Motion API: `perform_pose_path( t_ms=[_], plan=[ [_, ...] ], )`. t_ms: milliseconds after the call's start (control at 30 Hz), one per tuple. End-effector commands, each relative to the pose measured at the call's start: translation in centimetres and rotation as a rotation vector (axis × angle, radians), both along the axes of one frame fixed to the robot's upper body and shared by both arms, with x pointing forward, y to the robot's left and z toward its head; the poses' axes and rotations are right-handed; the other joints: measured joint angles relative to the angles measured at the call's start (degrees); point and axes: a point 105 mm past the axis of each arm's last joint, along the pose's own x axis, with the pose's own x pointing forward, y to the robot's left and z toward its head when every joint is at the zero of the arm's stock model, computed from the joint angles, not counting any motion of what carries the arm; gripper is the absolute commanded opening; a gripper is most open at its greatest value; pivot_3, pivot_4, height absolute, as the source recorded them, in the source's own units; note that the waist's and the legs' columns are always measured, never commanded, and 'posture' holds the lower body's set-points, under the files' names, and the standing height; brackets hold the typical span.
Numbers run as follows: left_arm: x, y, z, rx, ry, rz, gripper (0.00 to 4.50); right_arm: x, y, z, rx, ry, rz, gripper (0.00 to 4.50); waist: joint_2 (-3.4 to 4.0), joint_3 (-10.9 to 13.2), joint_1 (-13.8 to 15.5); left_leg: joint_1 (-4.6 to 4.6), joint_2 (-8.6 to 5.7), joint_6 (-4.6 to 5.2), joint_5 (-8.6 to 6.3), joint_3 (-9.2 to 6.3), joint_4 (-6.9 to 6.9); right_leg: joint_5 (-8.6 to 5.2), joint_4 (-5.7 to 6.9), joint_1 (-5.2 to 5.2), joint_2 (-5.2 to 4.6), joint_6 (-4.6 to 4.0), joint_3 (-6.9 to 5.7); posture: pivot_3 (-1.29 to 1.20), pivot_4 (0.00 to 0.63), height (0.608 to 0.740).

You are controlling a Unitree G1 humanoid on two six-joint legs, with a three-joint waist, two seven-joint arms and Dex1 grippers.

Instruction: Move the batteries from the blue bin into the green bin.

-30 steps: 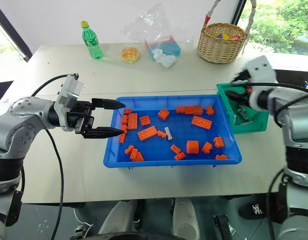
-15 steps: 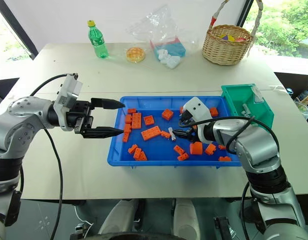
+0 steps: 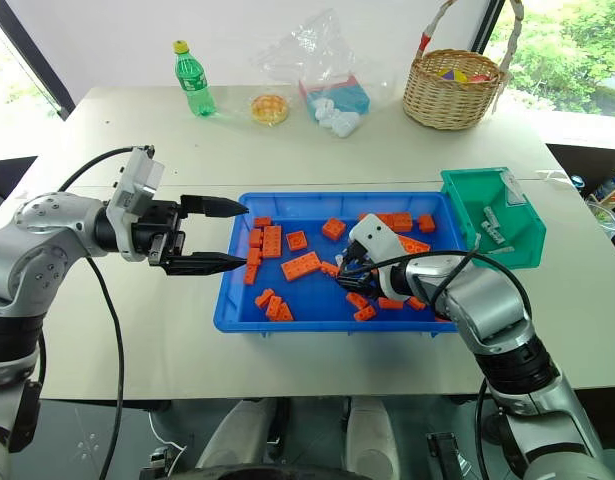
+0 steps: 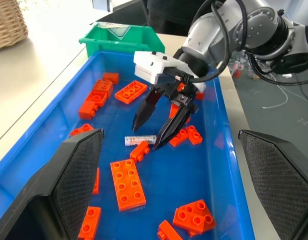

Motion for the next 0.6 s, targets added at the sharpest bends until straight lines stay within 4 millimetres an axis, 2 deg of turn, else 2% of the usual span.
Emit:
perform_pose_path(
  t_ms=[33, 133, 167, 233, 367, 500, 600],
  plan=[
    [-0.1, 0.3, 1.4, -0.008, -0.062, 0.006, 4.50, 0.7, -0.6, 0.4, -0.025, -0.057, -0.012, 2.91, 0.00, 0.0, 0.0, 0.00, 0.00, 0.00, 0.00, 0.00, 0.00, 0.00, 0.00, 0.00, 0.00, 0.00, 0.00, 0.00, 0.150, 0.693],
    [0.0, 0.3, 1.4, -0.009, -0.062, 0.005, 4.50, 1.2, -1.1, 0.2, -0.045, -0.080, -0.029, 2.91, 0.00, 0.0, 0.0, 0.00, 0.00, 0.00, 0.00, 0.00, 0.00, 0.00, 0.00, 0.01, 0.00, 0.00, 0.00, 0.00, 0.150, 0.693],
    [0.0, 0.3, 1.4, -0.010, -0.063, 0.005, 4.50, 1.3, -1.1, 0.2, -0.043, -0.081, -0.032, 2.68, 0.00, 0.0, 0.0, 0.00, 0.00, 0.00, 0.00, 0.00, 0.00, 0.00, 0.00, 0.01, 0.00, 0.00, 0.00, 0.00, 0.150, 0.693],
    [0.0, 0.3, 1.4, -0.011, -0.063, 0.004, 4.50, 1.3, -0.9, 0.4, -0.034, -0.086, -0.025, 2.01, 0.00, 0.0, 0.0, 0.00, 0.00, 0.00, 0.00, 0.00, 0.00, 0.00, 0.00, 0.01, 0.00, 0.00, 0.00, 0.00, 0.150, 0.693],
    [0.1, 0.2, 1.4, -0.013, -0.063, 0.004, 4.50, 1.0, -0.9, 1.0, -0.027, -0.096, -0.015, 0.06, 0.00, 0.0, 0.0, 0.00, 0.00, 0.00, 0.00, 0.00, 0.00, 0.00, 0.00, 0.01, 0.00, 0.00, 0.00, 0.00, 0.150, 0.693],
    [0.2, 0.1, 1.3, -0.014, -0.061, 0.001, 4.50, 1.1, -1.6, 2.1, -0.029, -0.120, -0.031, 0.07, 0.00, 0.0, 0.0, 0.00, 0.00, 0.00, 0.00, 0.00, 0.00, 0.00, 0.00, 0.00, 0.00, 0.00, 0.00, 0.00, 0.150, 0.693],
    [0.2, 0.1, 1.2, -0.016, -0.058, -0.002, 4.50, 2.2, -4.0, 4.9, -0.027, -0.194, -0.119, 0.07, 0.00, 0.0, 0.1, 0.00, 0.00, 0.00, 0.00, 0.00, 0.00, 0.00, -0.01, 0.01, 0.00, 0.00, 0.00, 0.00, 0.150, 0.693]
  ],
)
